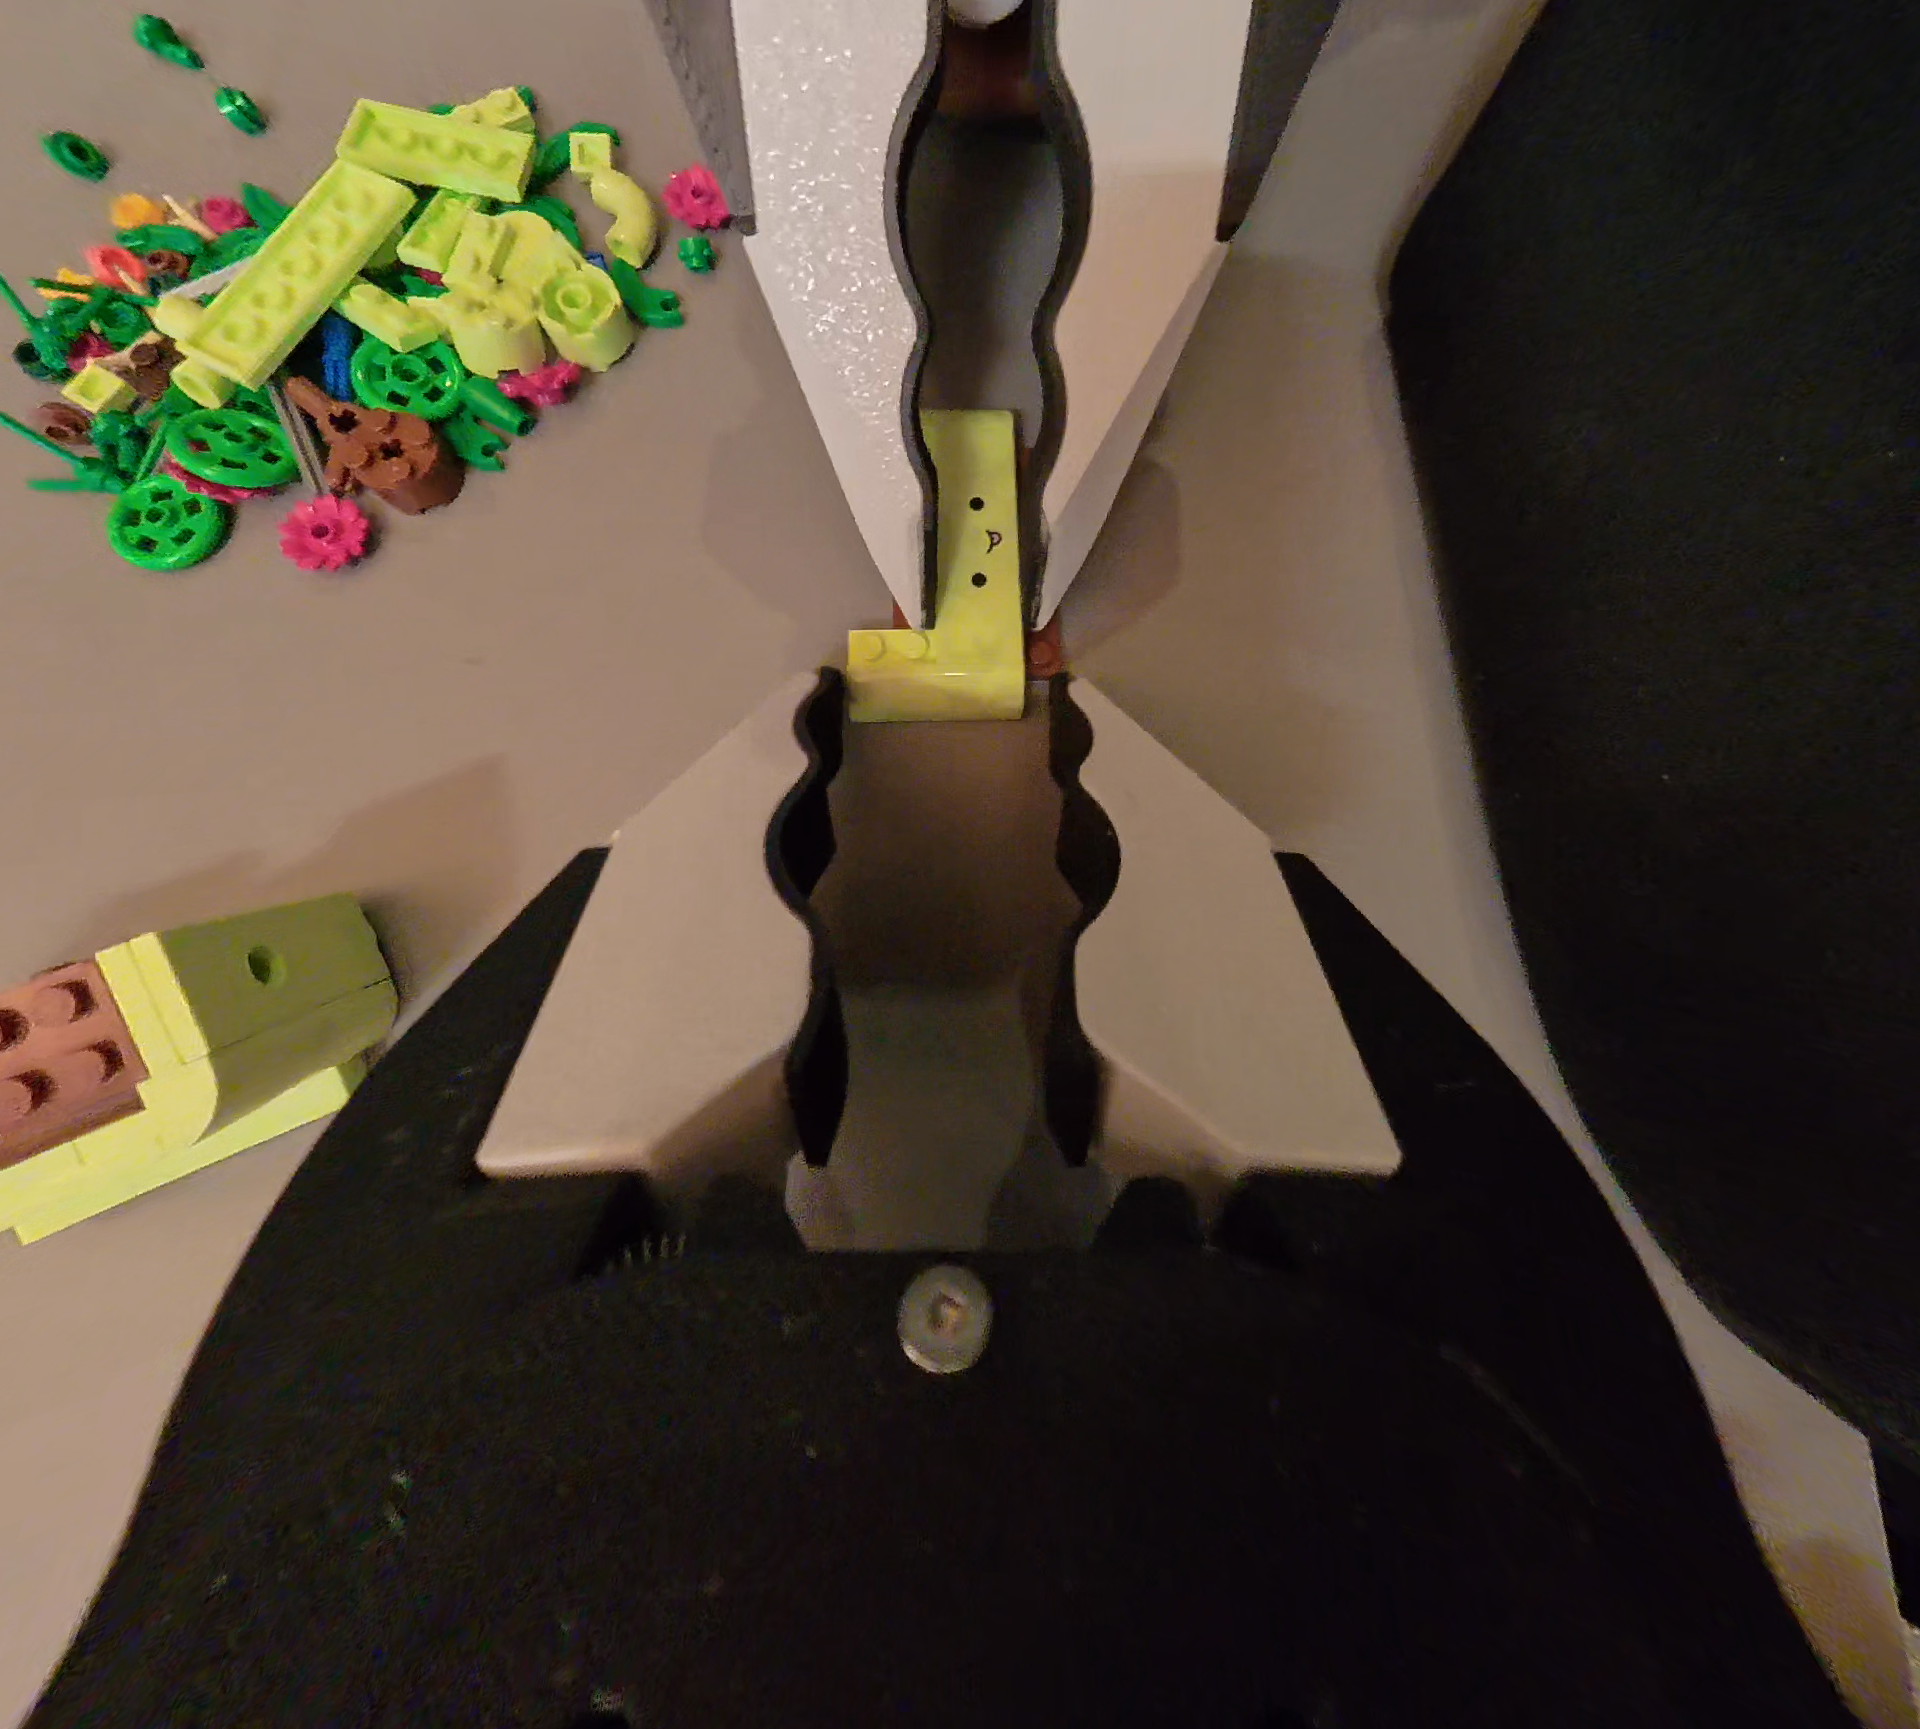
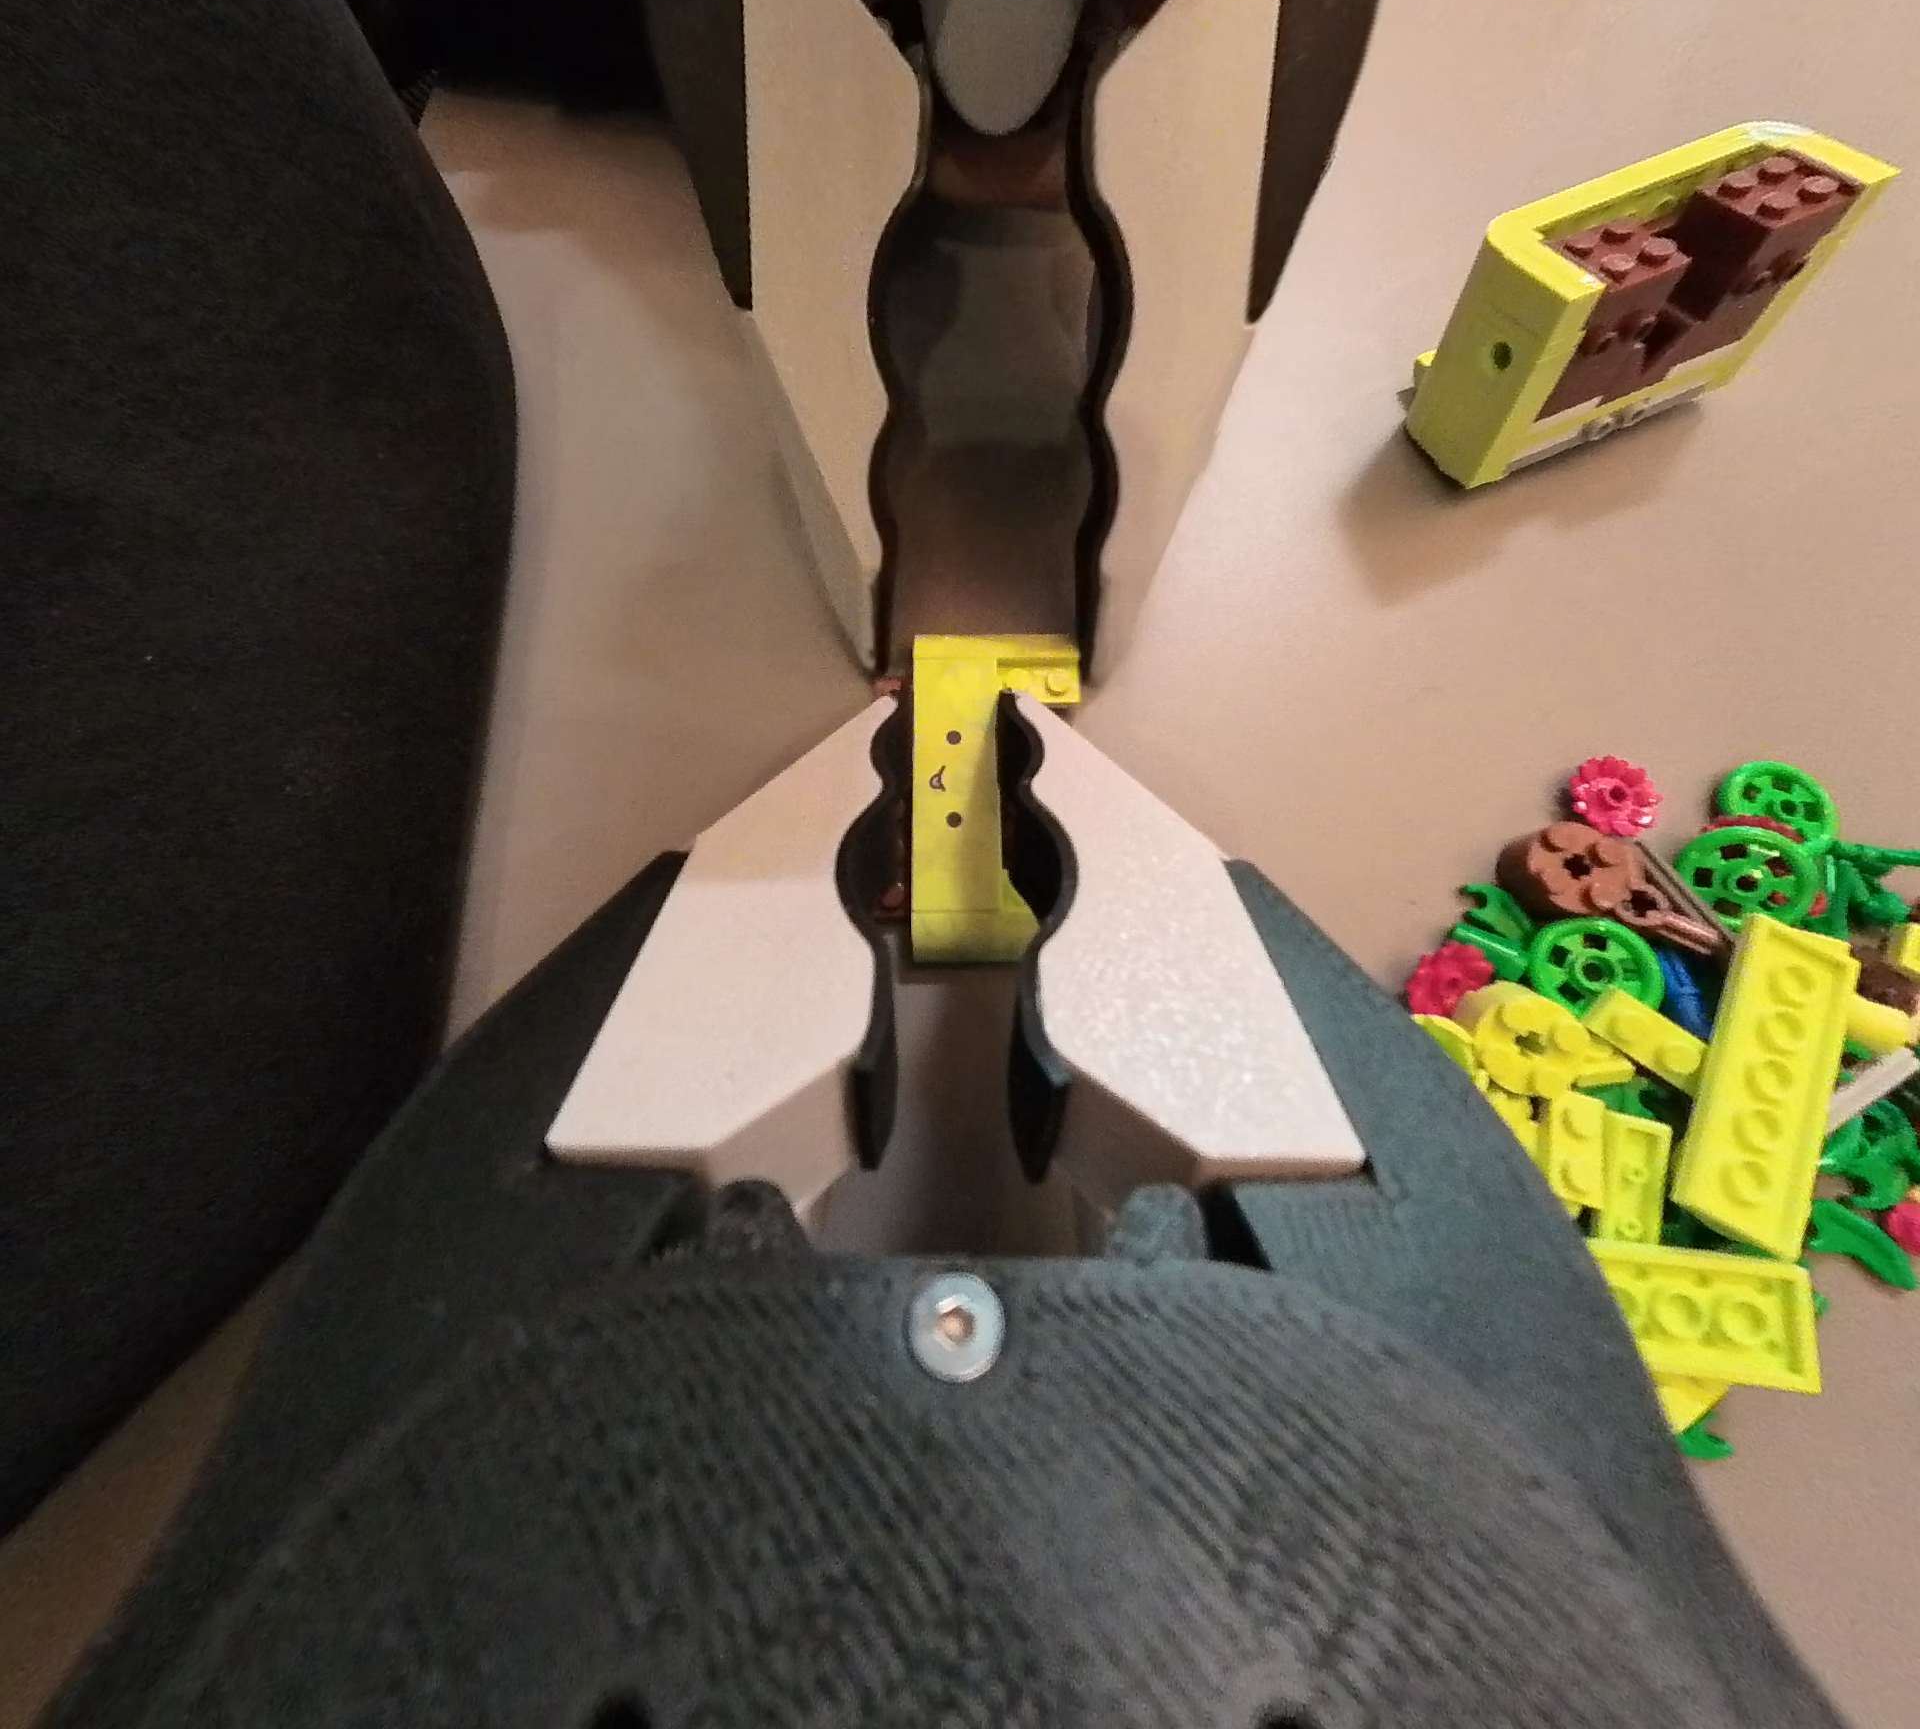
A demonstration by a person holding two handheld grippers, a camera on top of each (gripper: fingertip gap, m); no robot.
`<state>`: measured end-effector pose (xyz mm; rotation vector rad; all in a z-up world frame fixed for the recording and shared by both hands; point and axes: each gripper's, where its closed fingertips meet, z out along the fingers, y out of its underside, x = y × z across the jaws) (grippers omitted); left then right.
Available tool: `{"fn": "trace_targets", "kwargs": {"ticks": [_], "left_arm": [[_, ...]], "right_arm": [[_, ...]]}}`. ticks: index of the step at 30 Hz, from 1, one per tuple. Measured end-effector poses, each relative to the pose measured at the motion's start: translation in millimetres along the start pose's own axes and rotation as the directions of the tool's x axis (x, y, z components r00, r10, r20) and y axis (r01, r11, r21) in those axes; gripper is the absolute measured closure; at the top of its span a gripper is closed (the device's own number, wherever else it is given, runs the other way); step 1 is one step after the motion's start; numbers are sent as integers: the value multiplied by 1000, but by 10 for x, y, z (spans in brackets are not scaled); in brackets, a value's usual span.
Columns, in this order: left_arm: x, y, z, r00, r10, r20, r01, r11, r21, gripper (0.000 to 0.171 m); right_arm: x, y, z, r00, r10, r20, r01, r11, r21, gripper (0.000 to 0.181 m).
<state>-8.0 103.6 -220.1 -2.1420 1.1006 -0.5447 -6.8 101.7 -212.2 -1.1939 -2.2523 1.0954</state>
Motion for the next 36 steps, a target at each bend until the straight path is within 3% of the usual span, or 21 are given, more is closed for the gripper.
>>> {"fn": "trace_targets", "kwargs": {"ticks": [8, 16, 36], "left_arm": [[-18, -23, -17, 1000, -15, 0, 15, 1000, 18, 135], [58, -18, -14, 996, -33, -87, 34, 999, 12, 141], [49, -19, 24, 998, 58, -18, -58, 998, 3, 140]], "right_arm": [[-1, -1, 1, 1000, 0, 1, 0, 1000, 0, 167], [-61, -3, 7, 999, -24, 36, 25, 1000, -1, 167], [-70, -18, -2, 998, 24, 51, -24, 1000, 3, 168]]}}
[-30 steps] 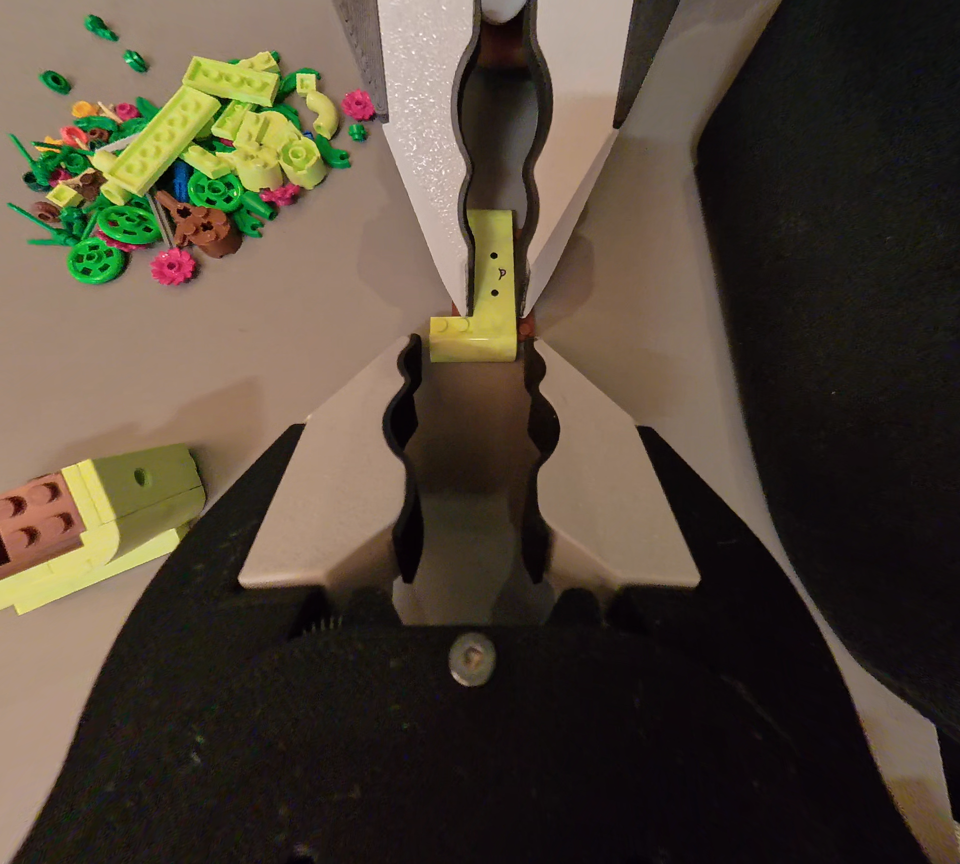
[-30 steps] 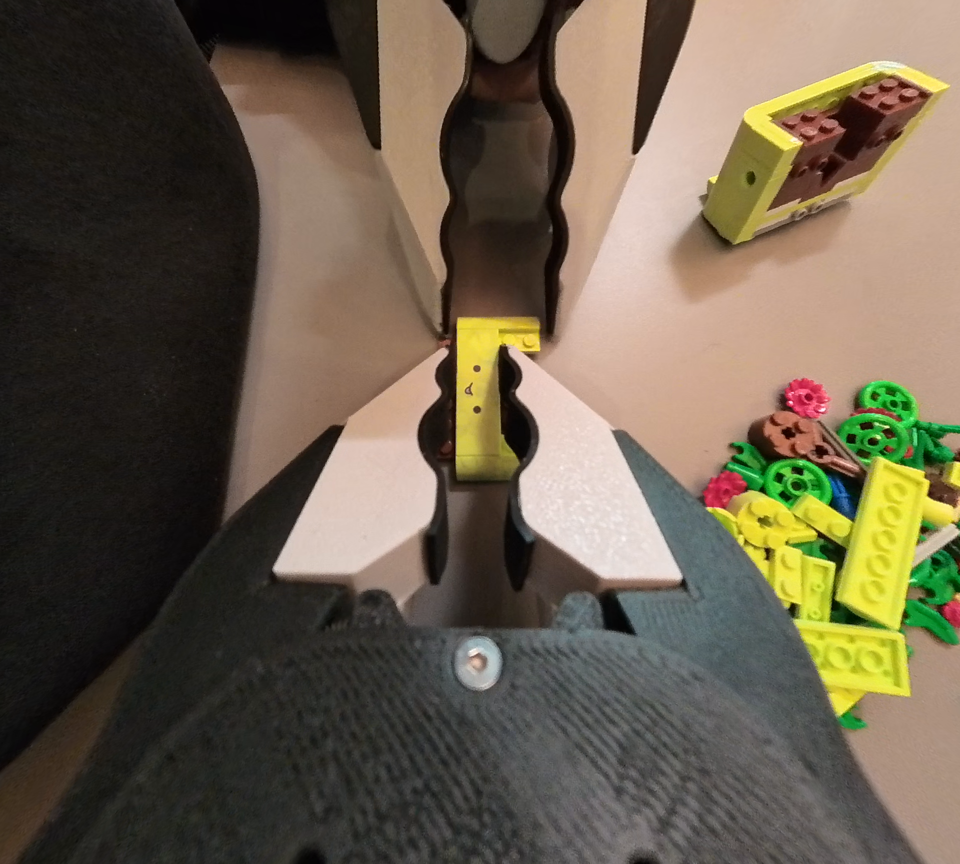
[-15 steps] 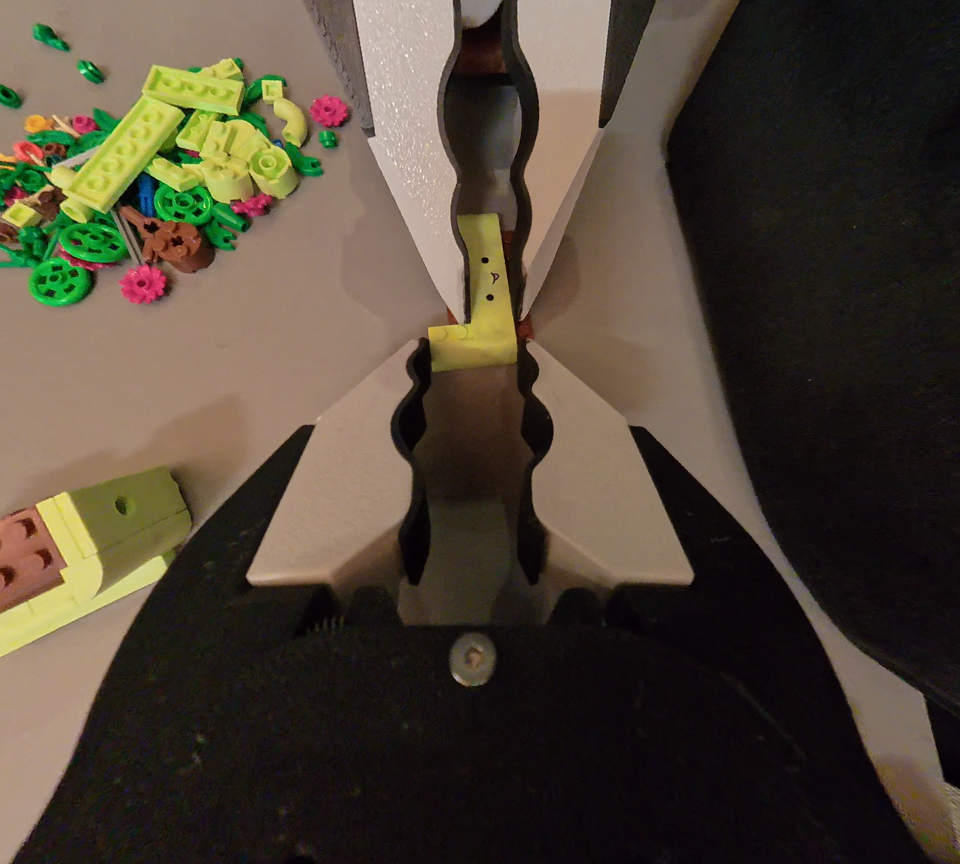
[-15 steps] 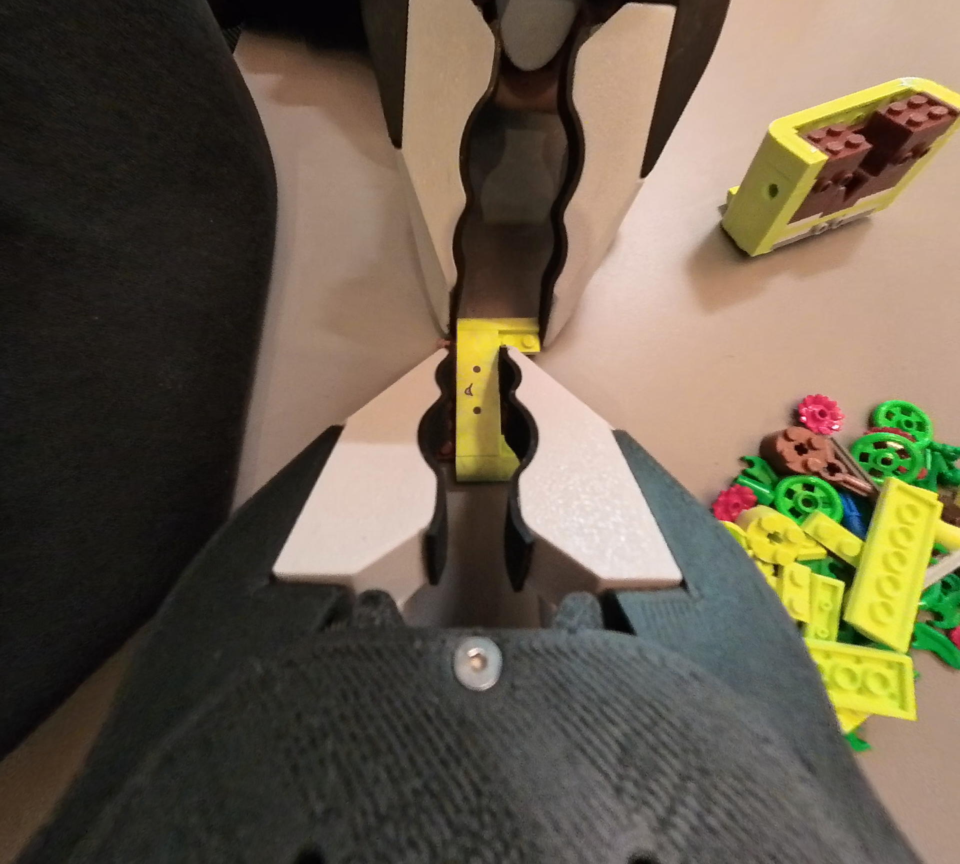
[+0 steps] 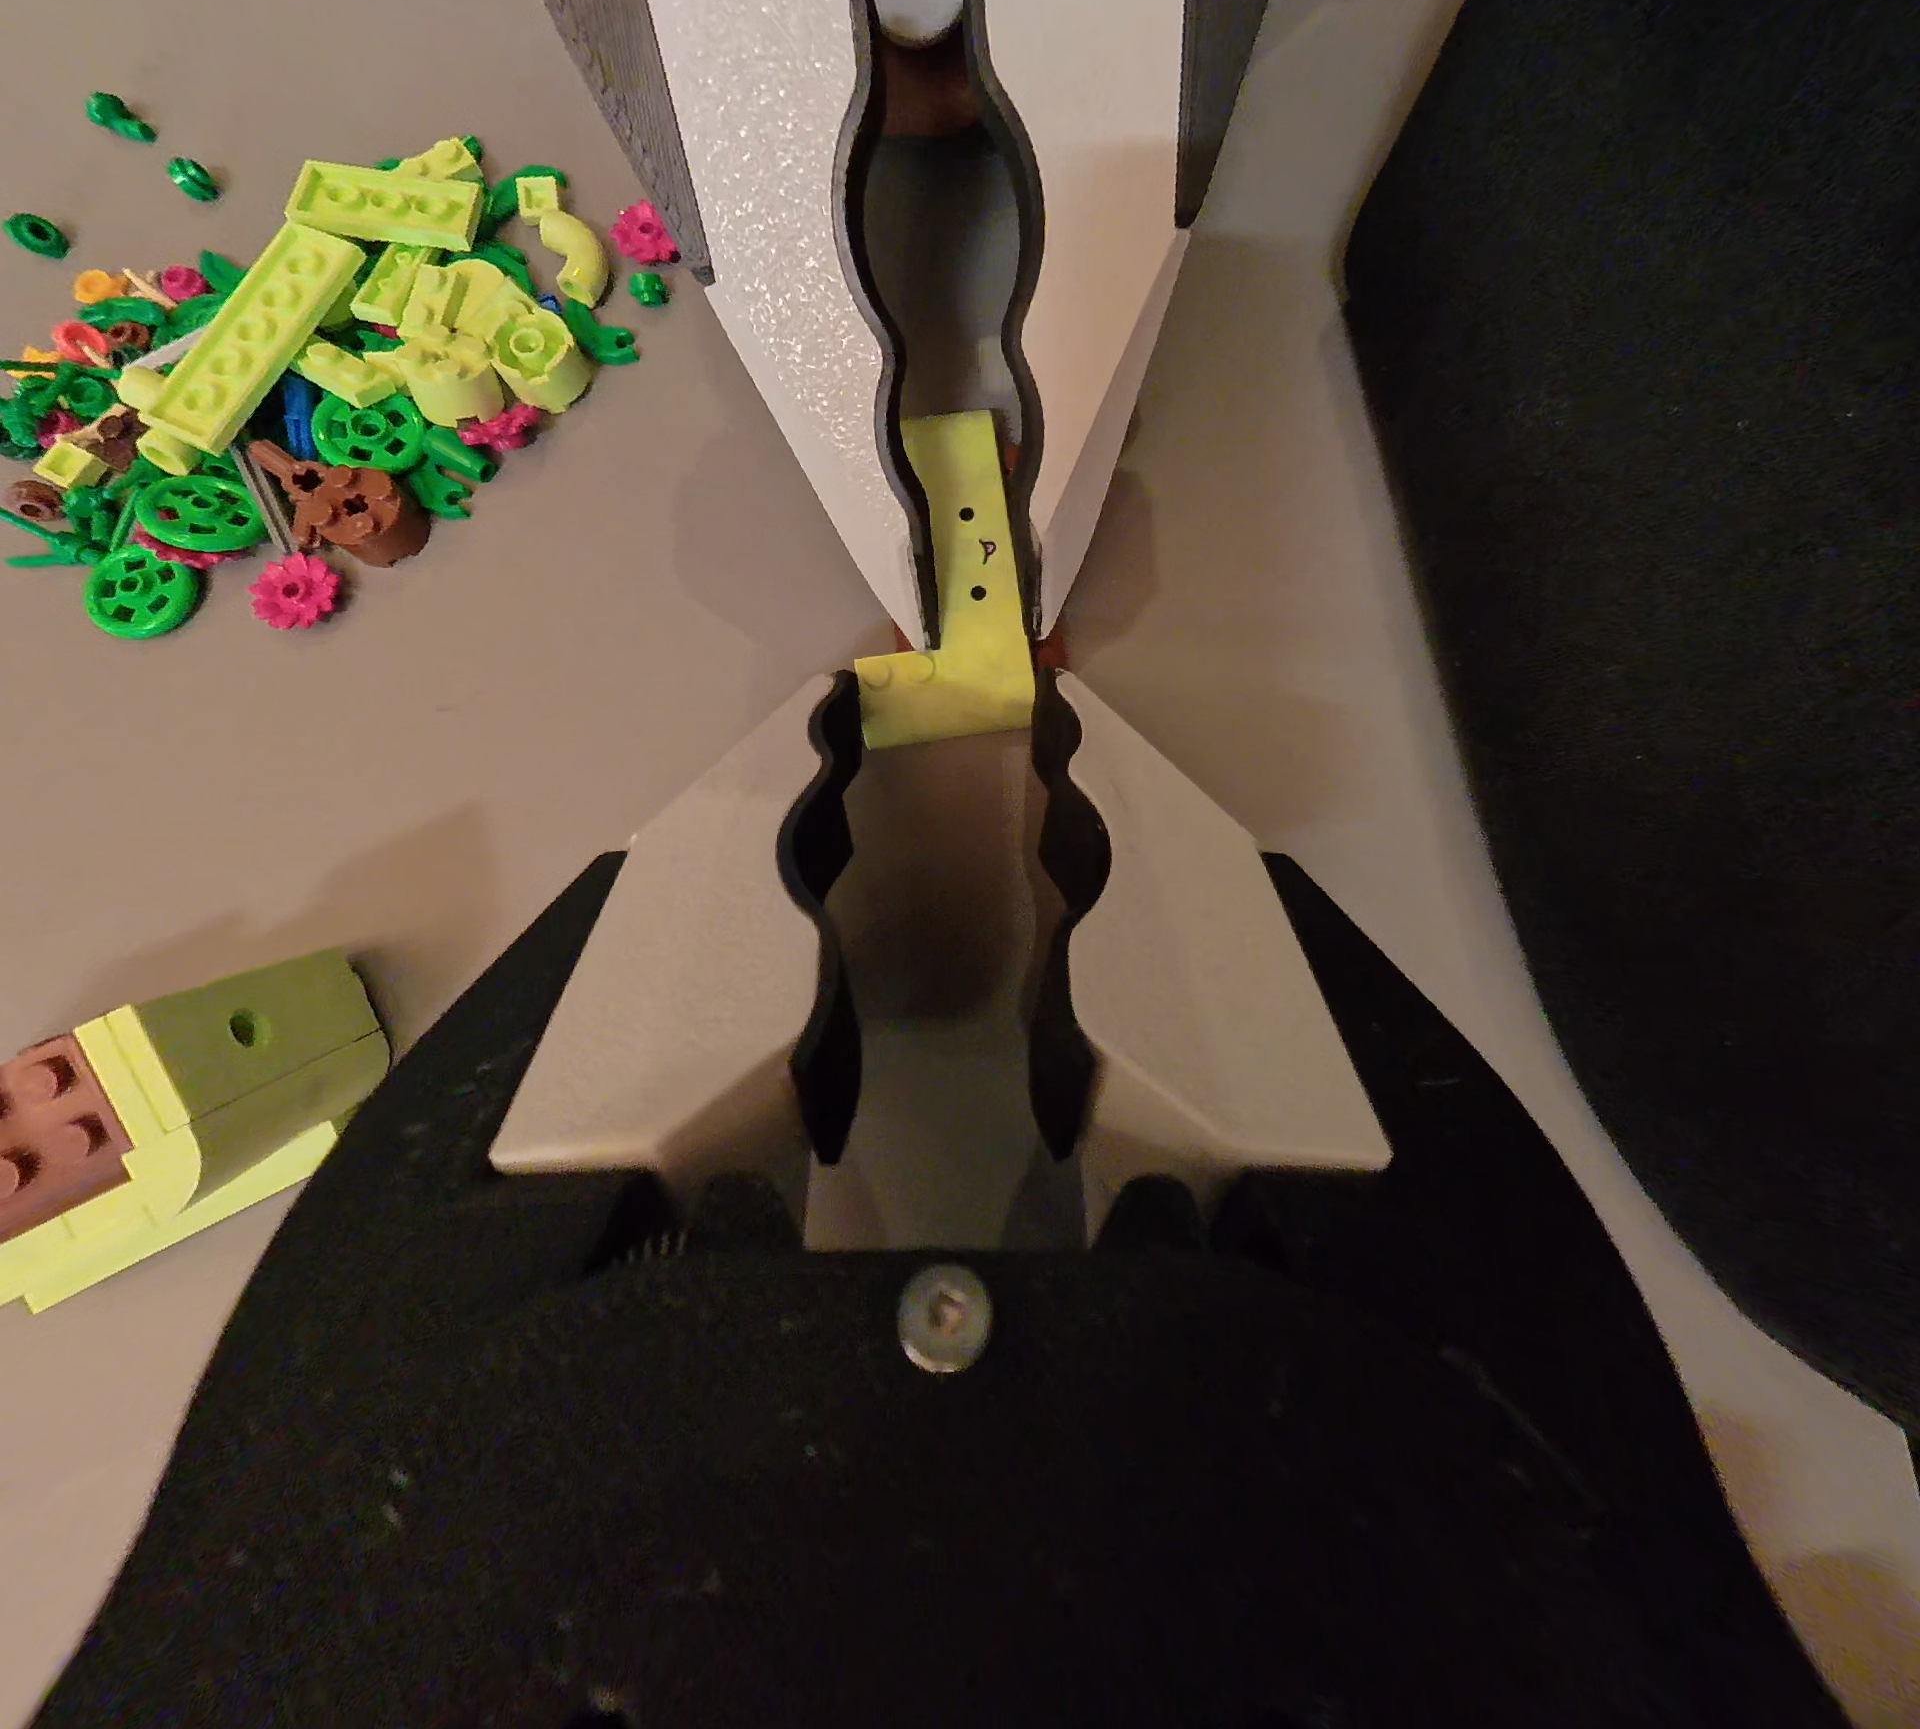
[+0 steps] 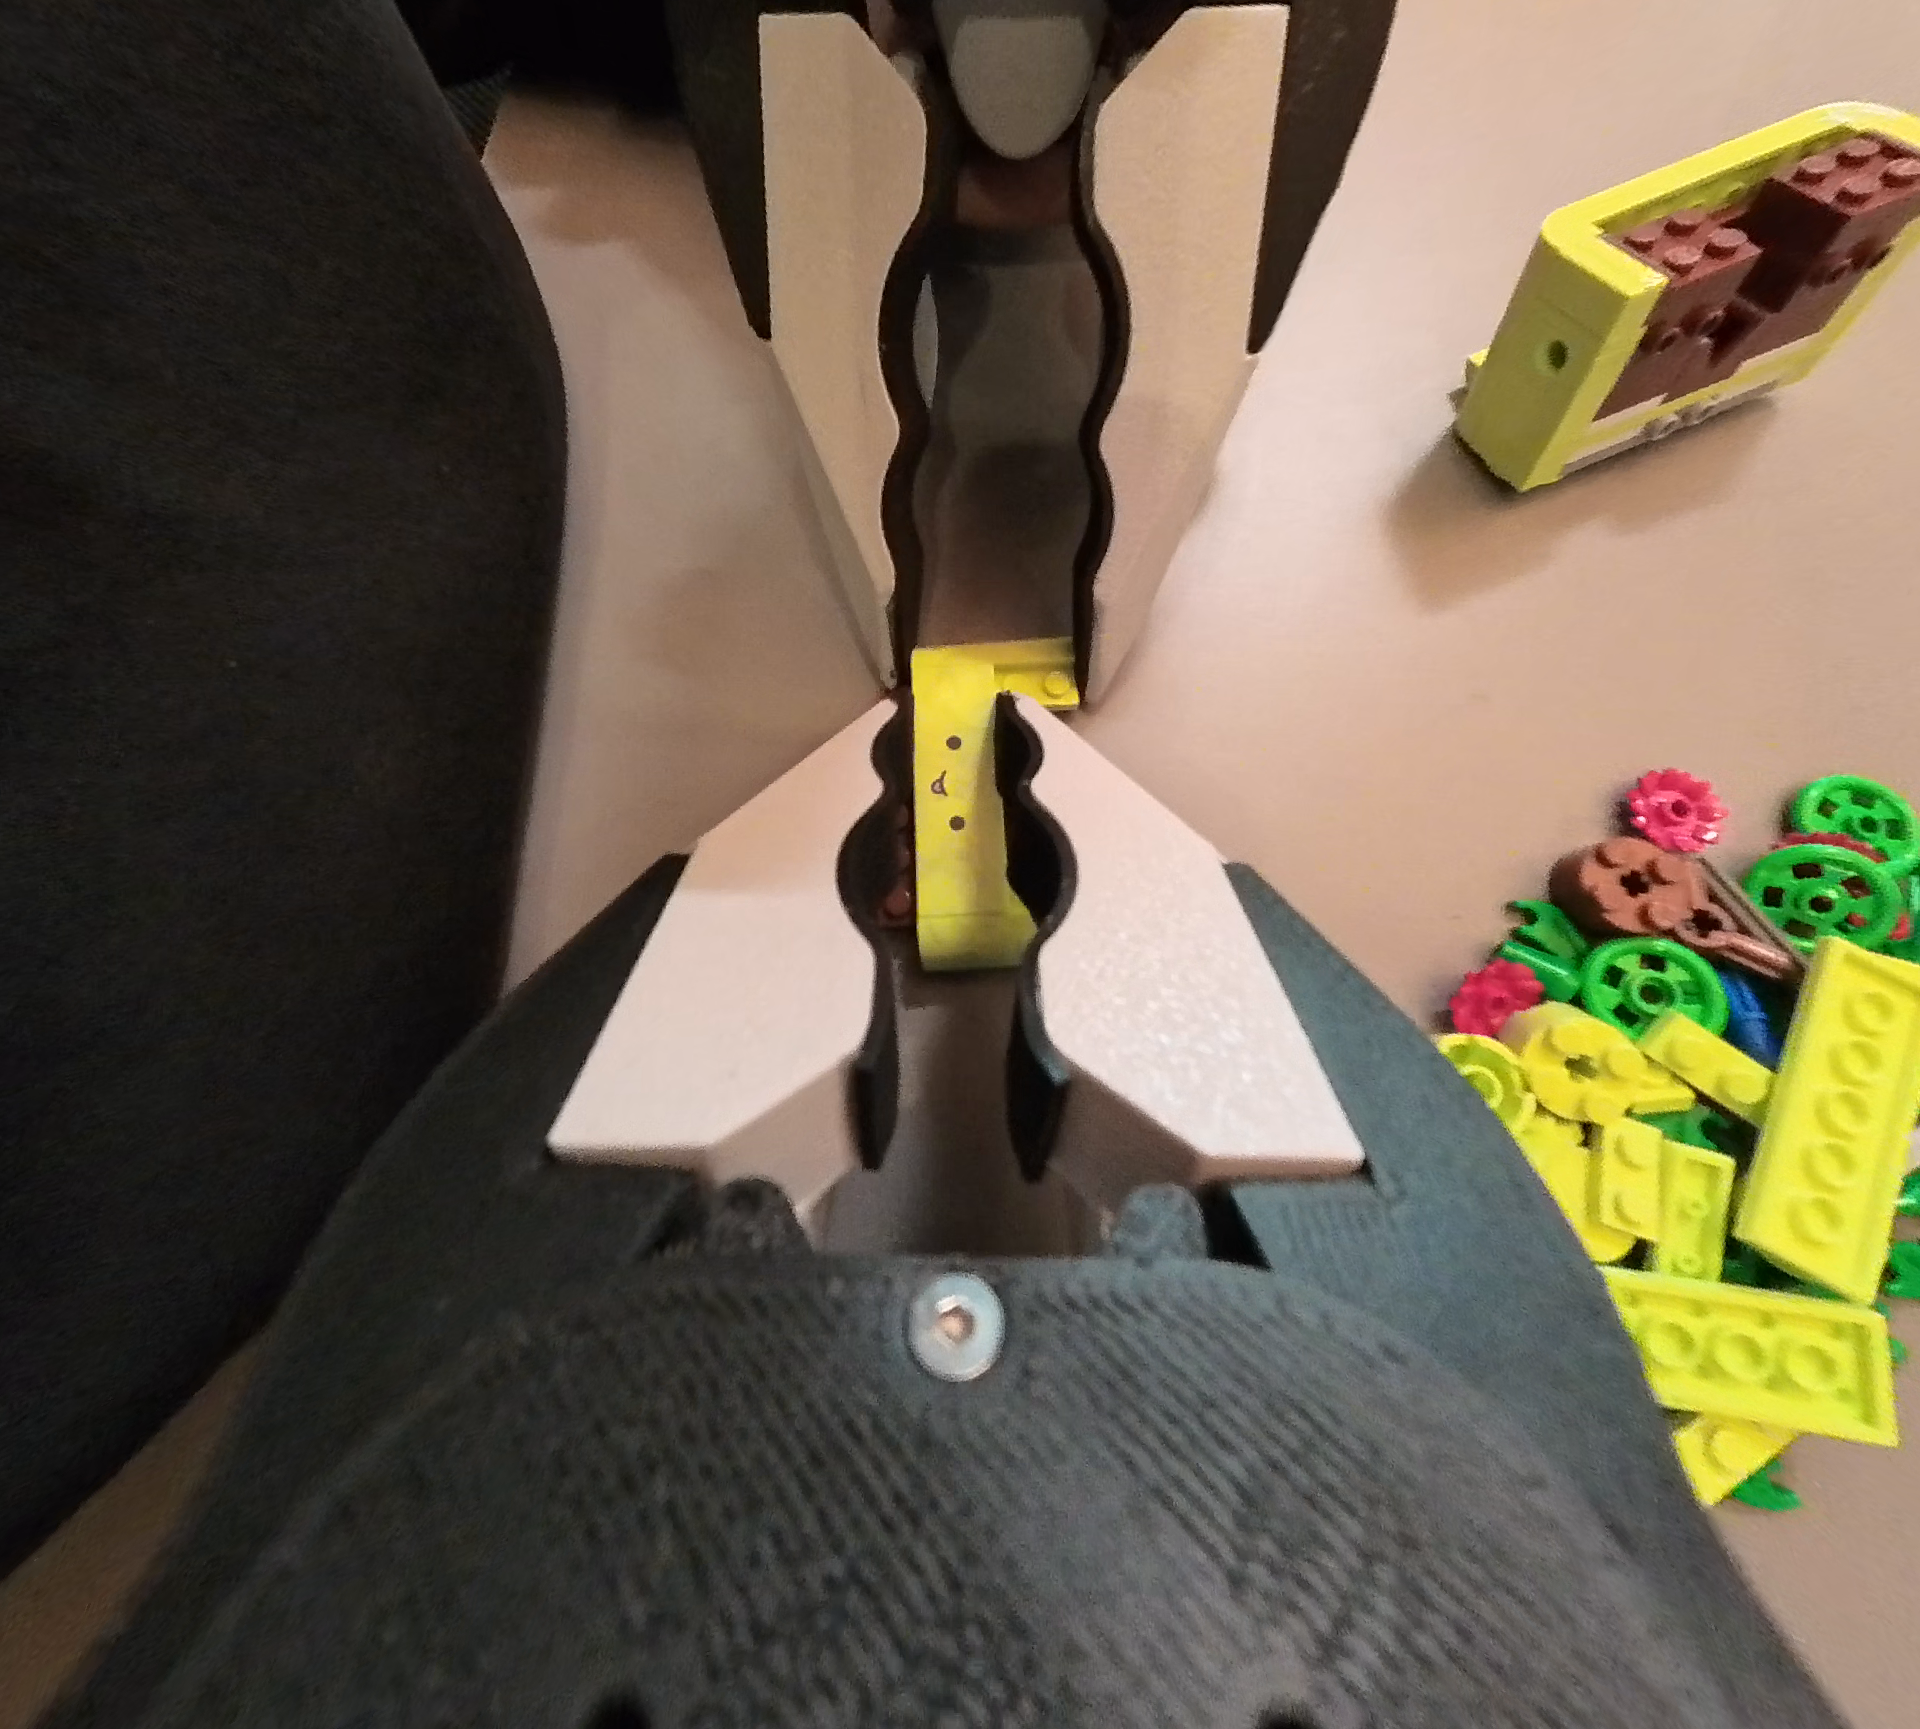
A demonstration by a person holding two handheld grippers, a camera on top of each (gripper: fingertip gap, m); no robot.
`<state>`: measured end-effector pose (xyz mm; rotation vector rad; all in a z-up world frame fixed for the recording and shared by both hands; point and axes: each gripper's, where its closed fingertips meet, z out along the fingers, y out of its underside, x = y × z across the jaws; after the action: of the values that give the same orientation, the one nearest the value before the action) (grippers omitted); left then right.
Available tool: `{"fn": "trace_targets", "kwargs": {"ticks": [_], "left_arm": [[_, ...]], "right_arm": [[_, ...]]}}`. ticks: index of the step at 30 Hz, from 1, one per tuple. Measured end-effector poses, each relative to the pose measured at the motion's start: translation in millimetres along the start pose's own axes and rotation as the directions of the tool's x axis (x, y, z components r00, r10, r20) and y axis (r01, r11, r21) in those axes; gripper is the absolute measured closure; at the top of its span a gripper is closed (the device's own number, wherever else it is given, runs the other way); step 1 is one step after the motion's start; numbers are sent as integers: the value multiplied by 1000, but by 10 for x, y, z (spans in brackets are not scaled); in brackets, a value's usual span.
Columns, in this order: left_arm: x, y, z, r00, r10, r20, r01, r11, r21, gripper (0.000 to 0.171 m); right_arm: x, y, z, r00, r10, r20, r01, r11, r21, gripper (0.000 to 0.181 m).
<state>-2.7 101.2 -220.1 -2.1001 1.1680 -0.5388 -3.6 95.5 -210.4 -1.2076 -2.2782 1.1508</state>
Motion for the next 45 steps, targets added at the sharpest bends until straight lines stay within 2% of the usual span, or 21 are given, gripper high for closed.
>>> {"fn": "trace_targets", "kwargs": {"ticks": [12, 13, 15, 16, 17, 18, 19, 21, 23, 30, 36, 40, 45], "left_arm": [[16, 11, 10, 1000, -6, 8, 6, 1000, -19, 139], [48, 4, 17, 1000, -7, -13, 7, 1000, -17, 140], [58, -2, 38, 1000, 1, -8, -1, 1000, -20, 139], [56, 3, 34, 1000, 14, -2, -14, 1000, -28, 138], [54, 5, 31, 1000, 12, 0, -12, 999, -33, 138], [53, 3, 31, 1000, 4, -3, -4, 1000, -24, 139], [53, -2, 31, 1000, -9, -11, 9, 1000, -10, 139], [50, -3, 31, 1000, -10, -13, 10, 1000, -13, 139], [49, -5, 32, 1000, -13, -14, 13, 1000, -12, 139], [50, -6, 31, 1000, -21, -13, 21, 1000, -12, 139], [52, -11, 31, 1000, -28, -13, 28, 1000, -15, 139], [56, -14, 27, 998, -49, -28, 48, 999, -8, 140], [61, -7, 24, 998, -60, -27, 60, 998, -8, 140]], "right_arm": [[-24, -35, -27, 999, 21, 44, -22, 999, 29, 169], [-34, -90, -53, 999, 16, 51, -19, 997, 68, 181], [-162, -501, -270, 979, 71, 189, -131, 936, 328, 181], [-162, -455, -237, 976, 85, 200, -142, 947, 290, 181], [-91, -281, -147, 992, 57, 113, -78, 979, 190, 181], [-29, -187, -126, 999, 18, 28, -22, 989, 145, 181], [-9, -176, -153, 1000, -2, -10, 4, 989, 151, 181], [22, -216, -239, 1000, 28, -9, -26, 979, 202, 173], [14, -182, -265, 997, 67, 34, -72, 979, 189, 161], [-55, 48, -24, 997, -62, -37, 61, 998, -15, 167], [-55, 57, -22, 999, -20, -41, 18, 998, -53, 167], [-56, 23, -24, 998, 52, -27, -52, 999, 4, 168], [-61, -3, -26, 999, 36, -34, -35, 999, 18, 169]]}}
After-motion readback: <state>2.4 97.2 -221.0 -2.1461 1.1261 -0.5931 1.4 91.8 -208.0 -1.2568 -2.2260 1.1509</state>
